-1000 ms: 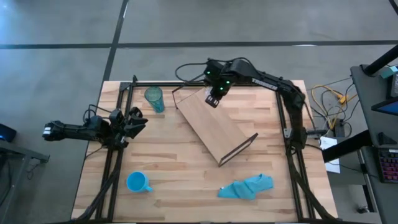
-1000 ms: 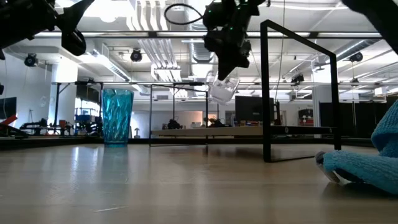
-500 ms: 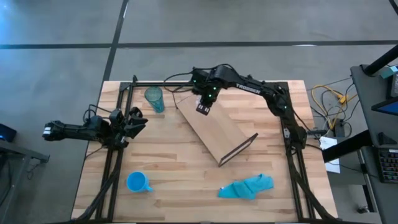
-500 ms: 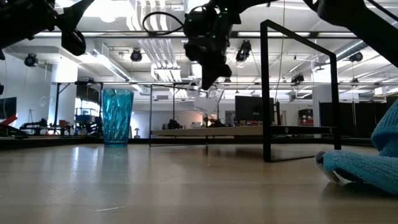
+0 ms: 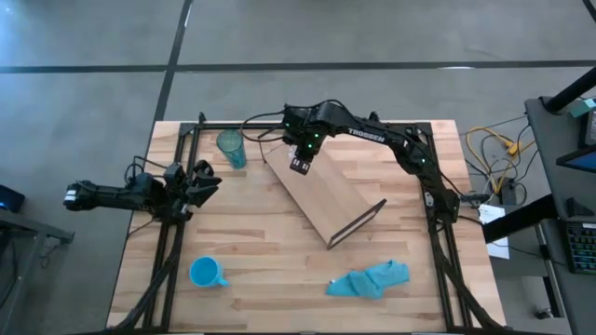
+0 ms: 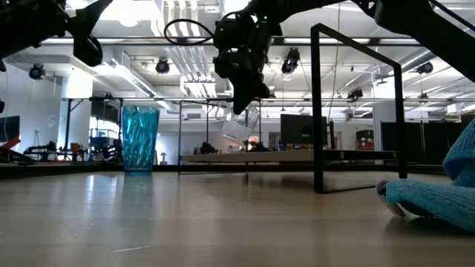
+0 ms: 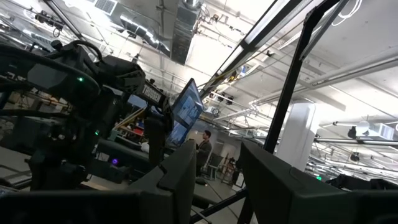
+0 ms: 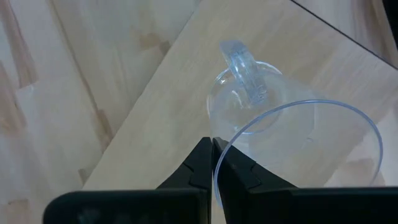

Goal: Stack small to large cups/mugs on shelf
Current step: Put the transparent mug on the shelf

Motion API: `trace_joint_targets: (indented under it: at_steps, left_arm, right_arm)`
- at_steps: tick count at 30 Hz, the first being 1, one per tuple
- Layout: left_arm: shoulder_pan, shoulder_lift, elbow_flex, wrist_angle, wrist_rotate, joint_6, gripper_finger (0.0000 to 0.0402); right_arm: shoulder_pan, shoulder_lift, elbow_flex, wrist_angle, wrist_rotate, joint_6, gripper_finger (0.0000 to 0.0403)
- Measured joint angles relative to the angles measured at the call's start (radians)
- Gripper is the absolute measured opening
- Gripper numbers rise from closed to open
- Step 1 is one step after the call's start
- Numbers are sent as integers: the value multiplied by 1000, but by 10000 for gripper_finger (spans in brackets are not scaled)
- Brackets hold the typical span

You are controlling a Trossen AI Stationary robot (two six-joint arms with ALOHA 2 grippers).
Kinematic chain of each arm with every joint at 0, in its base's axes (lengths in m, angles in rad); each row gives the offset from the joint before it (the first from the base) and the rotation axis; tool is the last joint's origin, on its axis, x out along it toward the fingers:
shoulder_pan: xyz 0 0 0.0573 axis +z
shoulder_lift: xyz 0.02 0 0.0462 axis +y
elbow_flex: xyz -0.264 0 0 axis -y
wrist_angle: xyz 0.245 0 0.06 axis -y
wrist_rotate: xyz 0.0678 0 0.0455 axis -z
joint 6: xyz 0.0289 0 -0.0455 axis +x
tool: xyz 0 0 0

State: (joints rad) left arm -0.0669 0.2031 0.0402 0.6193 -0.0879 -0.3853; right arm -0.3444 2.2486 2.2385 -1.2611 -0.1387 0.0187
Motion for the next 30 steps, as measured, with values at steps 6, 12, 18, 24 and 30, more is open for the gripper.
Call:
trace_joint_targets:
  at_steps: [6,12,18,24,30]
  left_arm:
    - [0,0,0,0,0,0,114]
    - [0,0,0,0,0,0,114]
    - [0,0,0,0,0,0,114]
    - [0,0,0,0,0,0,114]
    - [0,0,0,0,0,0,114]
  right_arm:
    - [-1,0,-6,15,0,-20,9]
    - [-1,0,-27,20,8,-20,9]
    - [-1,0,-29,32,8,-20,9]
    - [-1,0,-32,70,8,-20,9]
    - [-1,0,-38,68,8,-20,9]
